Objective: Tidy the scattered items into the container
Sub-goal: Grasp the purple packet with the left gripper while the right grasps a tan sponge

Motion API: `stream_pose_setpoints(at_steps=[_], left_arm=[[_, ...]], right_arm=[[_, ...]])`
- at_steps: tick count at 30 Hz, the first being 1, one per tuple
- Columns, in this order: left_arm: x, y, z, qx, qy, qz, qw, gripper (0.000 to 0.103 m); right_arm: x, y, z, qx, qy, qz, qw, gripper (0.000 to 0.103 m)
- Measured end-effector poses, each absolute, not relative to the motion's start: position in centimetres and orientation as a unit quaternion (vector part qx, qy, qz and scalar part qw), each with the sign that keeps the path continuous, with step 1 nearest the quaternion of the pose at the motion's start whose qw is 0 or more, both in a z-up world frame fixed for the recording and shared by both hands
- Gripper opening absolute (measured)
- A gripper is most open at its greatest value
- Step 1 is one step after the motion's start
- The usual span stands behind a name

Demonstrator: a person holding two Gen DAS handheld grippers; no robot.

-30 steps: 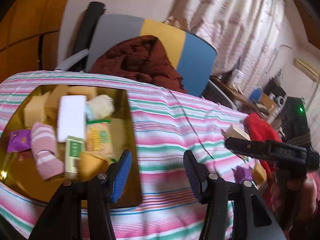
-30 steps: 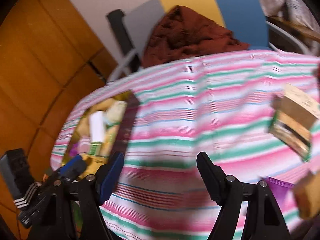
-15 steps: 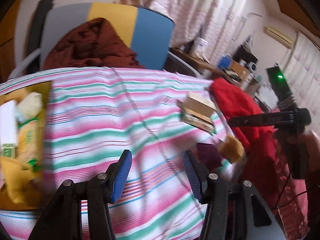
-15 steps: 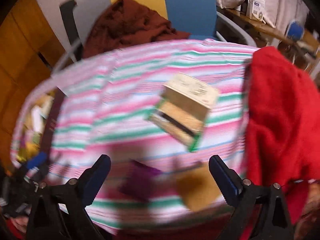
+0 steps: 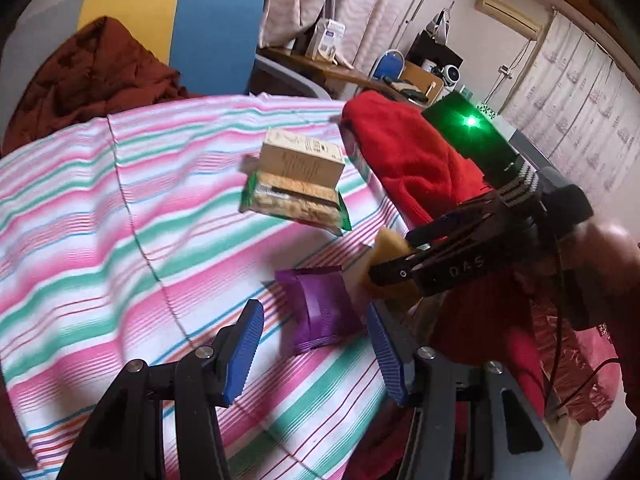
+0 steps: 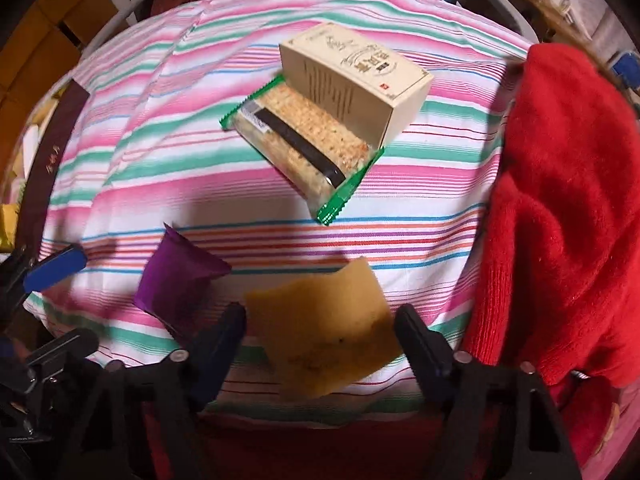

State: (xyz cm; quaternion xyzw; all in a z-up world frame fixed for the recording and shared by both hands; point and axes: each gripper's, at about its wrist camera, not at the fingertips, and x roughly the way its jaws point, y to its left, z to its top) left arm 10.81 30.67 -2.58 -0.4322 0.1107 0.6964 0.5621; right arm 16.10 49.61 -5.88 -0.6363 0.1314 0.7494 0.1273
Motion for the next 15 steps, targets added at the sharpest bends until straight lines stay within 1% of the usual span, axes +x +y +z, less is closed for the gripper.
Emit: stream_pose_setpoints(at_steps=[1, 6, 13, 15], left_arm=[[10.8, 31.0, -2.9, -0.435, 0.113, 0.694, 0.562, 0.054], [11.2, 32.3, -3.8, -0.447, 0.120, 0.684, 0.564, 0.054], [12.0, 35.1, -5.5, -0.450, 0.160, 0.676, 0.561, 0.054], [12.0, 35.7, -6.3, -0.454, 0.172, 0.680, 0.549, 0.050]], right_arm=[[16.0, 49.5, -6.0, -0.639, 0.125, 0.748, 0.127, 0.070], [16.4, 49.3, -5.5, -0.622, 0.113, 0.763, 0.132, 0.063], [18.1, 51.3, -4.4, -0.574, 0.179, 0.785, 0.149, 0.061], [18.4, 51.5, -4.2, -0.569, 0.186, 0.787, 0.150, 0.061]])
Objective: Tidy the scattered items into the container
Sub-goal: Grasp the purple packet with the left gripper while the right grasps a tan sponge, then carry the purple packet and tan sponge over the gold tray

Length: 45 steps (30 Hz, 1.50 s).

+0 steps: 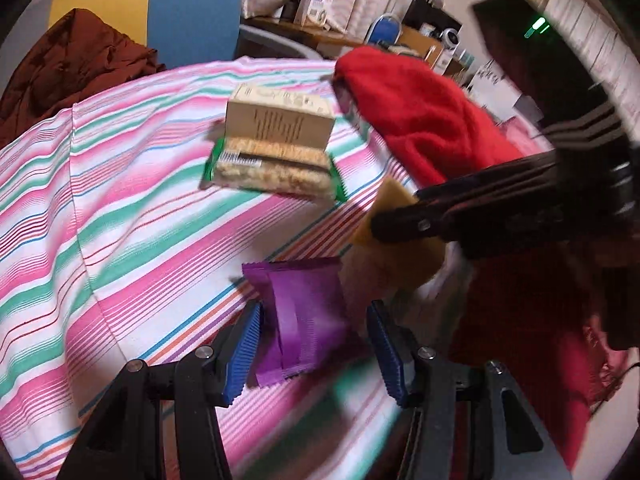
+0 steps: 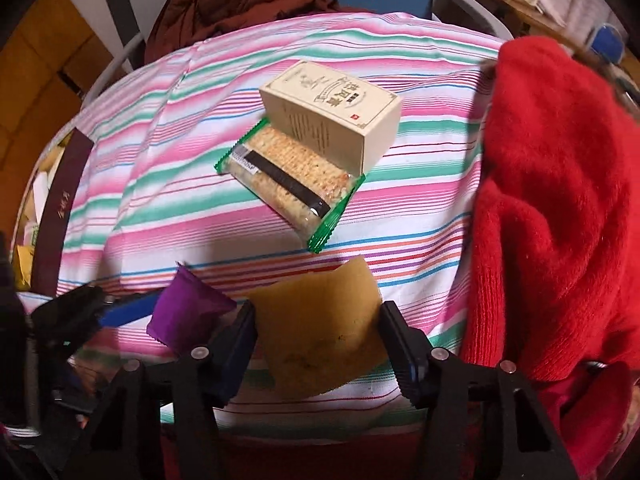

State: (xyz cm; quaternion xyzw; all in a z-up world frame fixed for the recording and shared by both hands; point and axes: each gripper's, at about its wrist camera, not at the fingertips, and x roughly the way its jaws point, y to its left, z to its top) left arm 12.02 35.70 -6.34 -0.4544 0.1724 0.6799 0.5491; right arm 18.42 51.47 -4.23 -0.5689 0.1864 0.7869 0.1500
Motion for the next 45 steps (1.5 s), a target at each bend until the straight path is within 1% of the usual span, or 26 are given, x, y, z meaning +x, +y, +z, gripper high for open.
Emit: stream_pose_setpoints(at_steps=[1, 2, 9, 16, 23, 28, 33, 37, 40, 45], left_arm=[[12.0, 35.6, -6.4, -0.451, 0.169, 0.683, 0.550, 0.049], [12.0, 35.5, -6.4, -0.443, 0.164, 0.688, 0.551, 0.042], [10.8, 34.2, -6.7, -0.458, 0.118, 0.682, 0.558, 0.038], [10.3, 31.6, -6.1, -0.455, 0.084, 0.698, 0.546, 0.038], [9.6, 28.2, -4.4, -0.428, 0.069, 0.722, 0.540, 0.038], [8.7, 25.6, -3.6, -0.419, 0.050, 0.735, 0.530, 0.038], [7.6, 23.2, -2.8, -0.407, 0.036, 0.756, 0.512, 0.037], [6.3, 21.0, -2.2, -0.402, 0.022, 0.772, 0.492, 0.037], [5.3, 19.3, -1.8, -0.398, 0.013, 0.784, 0.476, 0.037], [3.4, 15.7, -0.9, -0.388, -0.023, 0.806, 0.447, 0.037]], right_arm=[[18.6, 51.6, -4.2, -0.567, 0.188, 0.788, 0.150, 0.061], [18.6, 51.6, -4.2, -0.567, 0.189, 0.788, 0.149, 0.061], [19.3, 51.5, -3.7, -0.558, 0.198, 0.791, 0.151, 0.061], [20.1, 51.1, -3.1, -0.544, 0.194, 0.800, 0.162, 0.061], [18.5, 49.6, -2.7, -0.537, 0.137, 0.813, 0.178, 0.061], [16.7, 47.8, -1.8, -0.527, 0.178, 0.820, 0.134, 0.061], [14.0, 44.0, -0.4, -0.506, 0.153, 0.842, 0.103, 0.061], [12.0, 41.4, 0.3, -0.481, 0.165, 0.858, 0.077, 0.061], [10.6, 39.3, 0.9, -0.467, 0.148, 0.869, 0.066, 0.061], [8.4, 36.6, 2.1, -0.444, 0.141, 0.884, 0.042, 0.061]])
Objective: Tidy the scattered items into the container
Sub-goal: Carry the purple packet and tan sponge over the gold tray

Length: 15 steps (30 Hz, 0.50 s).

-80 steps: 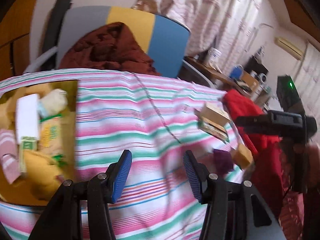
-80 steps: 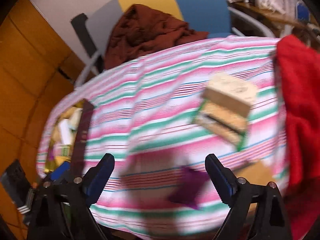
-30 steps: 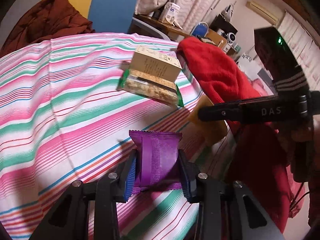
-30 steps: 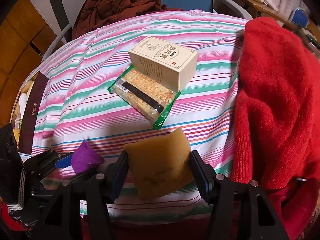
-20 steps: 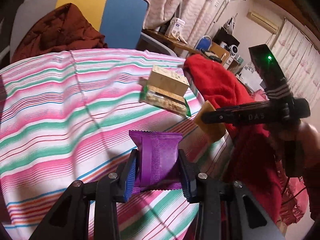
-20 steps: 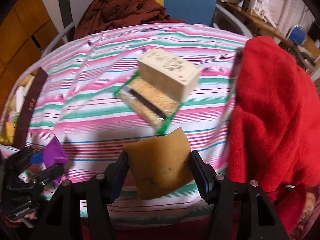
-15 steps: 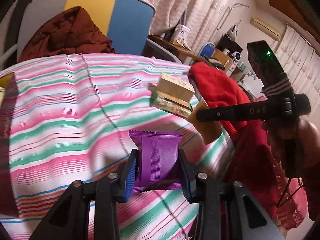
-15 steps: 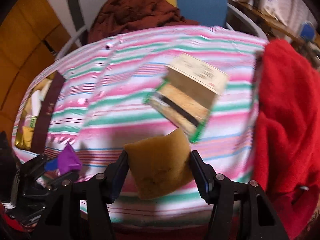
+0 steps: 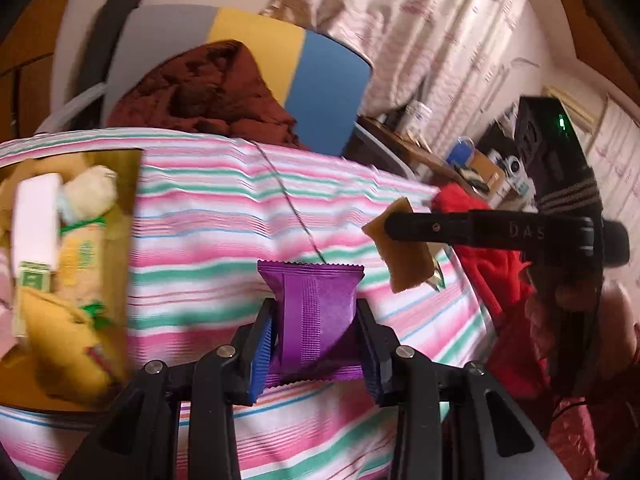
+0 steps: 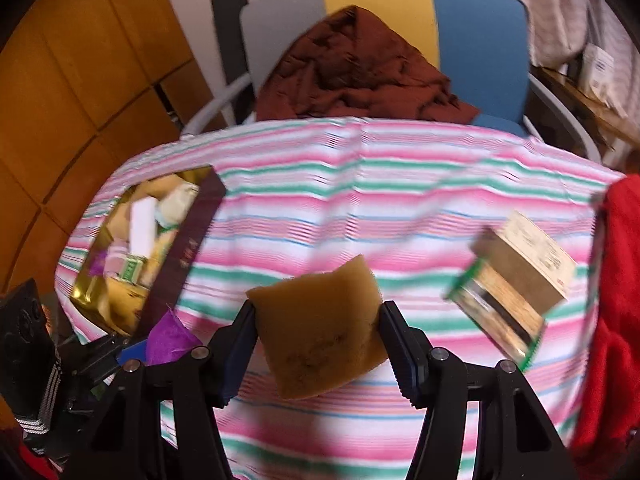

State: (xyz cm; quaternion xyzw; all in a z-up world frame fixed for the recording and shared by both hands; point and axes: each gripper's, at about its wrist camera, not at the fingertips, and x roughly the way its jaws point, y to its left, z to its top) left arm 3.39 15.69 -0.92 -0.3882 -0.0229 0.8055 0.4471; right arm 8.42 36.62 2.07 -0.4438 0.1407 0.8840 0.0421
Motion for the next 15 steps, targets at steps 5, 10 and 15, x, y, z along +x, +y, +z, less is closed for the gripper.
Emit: stream_pose_setpoints(at_steps=[5, 10, 15], left_arm=[[1.8, 12.0, 0.4, -0.372, -0.050, 0.827, 0.418, 0.037], [0.0, 8.1, 1.1, -0.359, -0.072, 0.849, 0.381, 0.037], [-2.0, 3.5, 0.8, -0.361, -0.091, 0.866, 0.333, 0.037]], right_arm=[[6.1, 34.1, 2.6, -0.430, 0.147, 0.891, 0.010, 0.061], [3.9, 30.5, 2.8, -0.423, 0.150, 0.893, -0.030, 0.061], [2.2, 26.7, 2.8, -0.424, 0.147, 0.891, -0.071, 0.061]])
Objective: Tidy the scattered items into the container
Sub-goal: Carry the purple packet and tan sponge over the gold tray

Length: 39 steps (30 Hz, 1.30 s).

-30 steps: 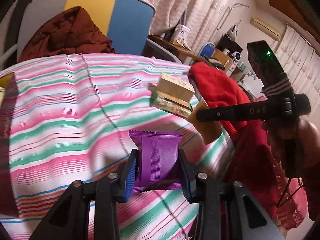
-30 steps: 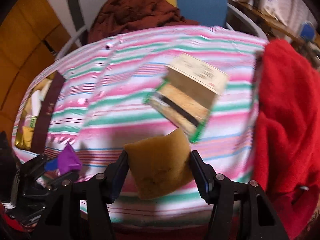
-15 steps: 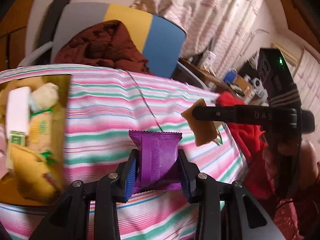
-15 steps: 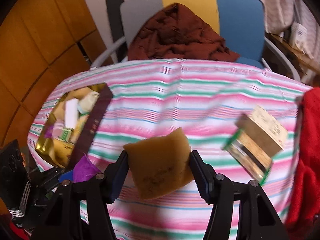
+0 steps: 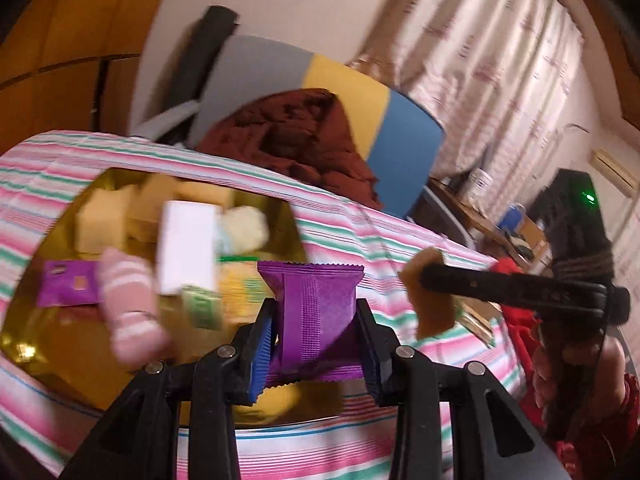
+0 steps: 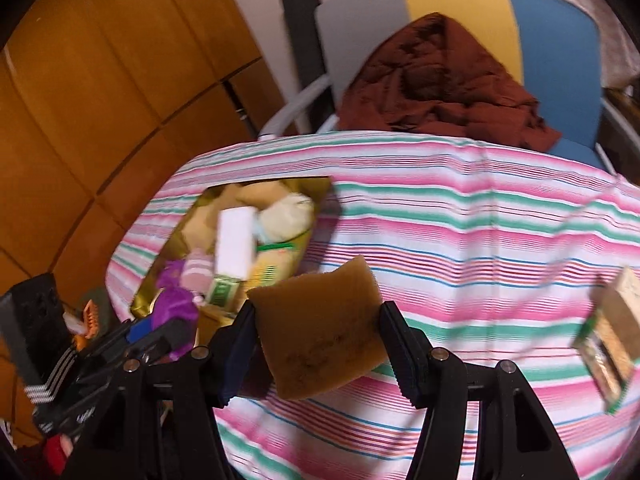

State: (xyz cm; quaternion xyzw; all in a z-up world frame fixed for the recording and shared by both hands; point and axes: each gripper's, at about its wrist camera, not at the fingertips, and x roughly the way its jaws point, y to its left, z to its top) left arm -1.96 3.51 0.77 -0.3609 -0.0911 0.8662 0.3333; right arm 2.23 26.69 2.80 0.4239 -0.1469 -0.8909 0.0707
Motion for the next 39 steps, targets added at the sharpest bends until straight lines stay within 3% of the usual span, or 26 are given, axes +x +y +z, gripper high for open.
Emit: stream_pose_setpoints(at_steps=[15, 29, 39], left_arm=[[-5.3, -6.4, -0.5, -0.359, -0.134, 0.895, 0.227, 0.037], [-6.9, -7.9, -2.9, -0.391, -0.098, 0.897, 0.180, 0.037], [-7.2, -7.7, -4.3, -0.405, -0.095, 0.892, 0.178, 0.038]], right_arm=[[-0.8, 17.1, 1.9, 0.440, -0.121, -0.876, 0.154, 0.061], [-3.9, 11.4, 0.2, 0.459, -0.105, -0.861, 0.192, 0.061], [-6.9, 11.8, -0.4, 0.459, -0.140, -0.861, 0.168, 0.062]])
